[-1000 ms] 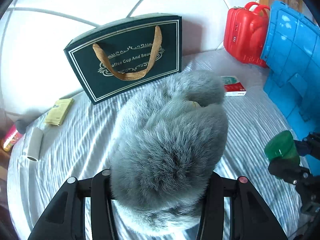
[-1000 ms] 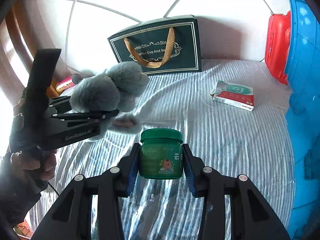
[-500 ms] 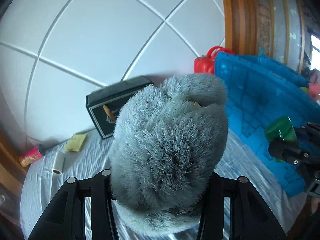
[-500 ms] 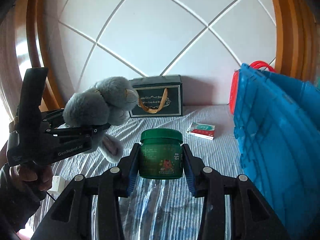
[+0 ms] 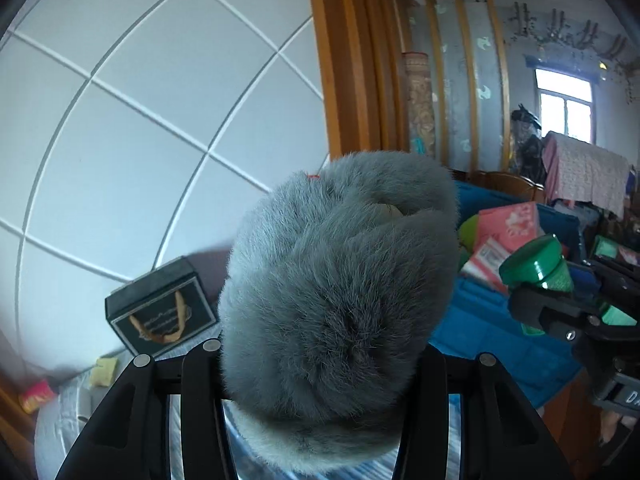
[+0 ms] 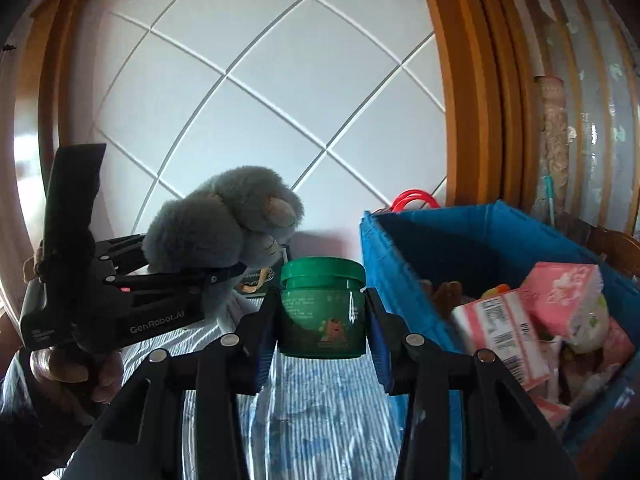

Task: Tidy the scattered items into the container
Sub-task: 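Carry the grey plush and green jar over the blue crate with both grippers, then open both grippers to drop the plush and jar into the crate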

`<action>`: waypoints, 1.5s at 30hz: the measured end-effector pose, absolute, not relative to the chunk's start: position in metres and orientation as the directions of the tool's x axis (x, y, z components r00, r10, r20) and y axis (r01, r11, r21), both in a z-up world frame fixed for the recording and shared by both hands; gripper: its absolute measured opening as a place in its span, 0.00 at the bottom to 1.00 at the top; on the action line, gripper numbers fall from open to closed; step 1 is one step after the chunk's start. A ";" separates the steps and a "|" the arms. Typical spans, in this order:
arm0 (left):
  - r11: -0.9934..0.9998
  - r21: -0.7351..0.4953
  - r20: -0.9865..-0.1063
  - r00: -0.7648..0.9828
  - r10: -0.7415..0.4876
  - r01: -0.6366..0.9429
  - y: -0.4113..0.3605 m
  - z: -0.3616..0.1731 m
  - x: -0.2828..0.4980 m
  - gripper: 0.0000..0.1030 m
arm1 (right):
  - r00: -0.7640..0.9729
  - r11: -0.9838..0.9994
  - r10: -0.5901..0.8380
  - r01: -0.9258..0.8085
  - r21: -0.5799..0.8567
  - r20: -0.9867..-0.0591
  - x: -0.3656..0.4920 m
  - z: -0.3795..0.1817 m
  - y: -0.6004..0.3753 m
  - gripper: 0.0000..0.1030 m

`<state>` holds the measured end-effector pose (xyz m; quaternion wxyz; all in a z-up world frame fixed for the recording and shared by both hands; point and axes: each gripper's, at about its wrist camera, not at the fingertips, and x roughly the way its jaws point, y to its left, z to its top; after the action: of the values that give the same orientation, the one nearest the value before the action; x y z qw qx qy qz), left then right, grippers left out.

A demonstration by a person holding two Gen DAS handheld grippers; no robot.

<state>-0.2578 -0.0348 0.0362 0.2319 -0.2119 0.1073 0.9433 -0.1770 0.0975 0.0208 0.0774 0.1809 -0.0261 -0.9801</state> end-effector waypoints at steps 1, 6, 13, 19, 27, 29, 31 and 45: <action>-0.864 0.103 -0.443 -0.800 0.404 -0.494 -0.021 0.043 -0.255 0.46 | -0.929 -0.989 -0.147 0.128 0.077 -0.341 -0.174 0.028 0.114 0.39; -0.858 0.112 -0.431 -0.803 0.412 -0.501 0.056 0.063 -0.257 0.46 | -0.947 -0.995 -0.088 0.067 0.076 -0.310 -0.171 0.060 0.199 0.39; -0.866 0.120 -0.446 -0.806 0.389 -0.484 0.149 0.073 -0.269 0.47 | -0.939 -0.997 -0.043 0.018 0.078 -0.342 -0.201 0.076 0.305 0.39; -0.874 0.158 -0.485 -0.807 0.337 -0.460 0.202 0.075 -0.284 0.51 | -0.924 -0.993 -0.025 -0.021 0.114 -0.382 -0.236 0.063 0.360 0.39; -0.894 0.202 -0.447 -0.850 0.280 -0.401 0.227 0.094 -0.298 0.76 | -0.929 -0.990 -0.005 -0.049 0.136 -0.370 -0.260 0.075 0.383 0.55; -0.895 0.194 -0.444 -0.850 0.285 -0.402 0.225 0.094 -0.297 0.76 | -0.936 -0.991 -0.012 -0.036 0.130 -0.352 -0.254 0.079 0.380 0.55; -0.898 0.198 -0.437 -0.855 0.279 -0.394 0.223 0.092 -0.294 0.76 | -0.943 -0.991 -0.019 -0.025 0.129 -0.332 -0.248 0.084 0.379 0.55; -0.938 0.194 -0.404 -0.895 0.191 -0.287 0.183 0.073 -0.276 0.76 | -0.972 -0.993 -0.015 -0.014 0.121 -0.235 -0.194 0.088 0.364 0.55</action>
<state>-0.2763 0.1835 0.0726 0.1237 -0.1931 0.1251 0.9653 -0.1944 0.3645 0.0880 0.0001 0.1185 -0.0609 -0.9911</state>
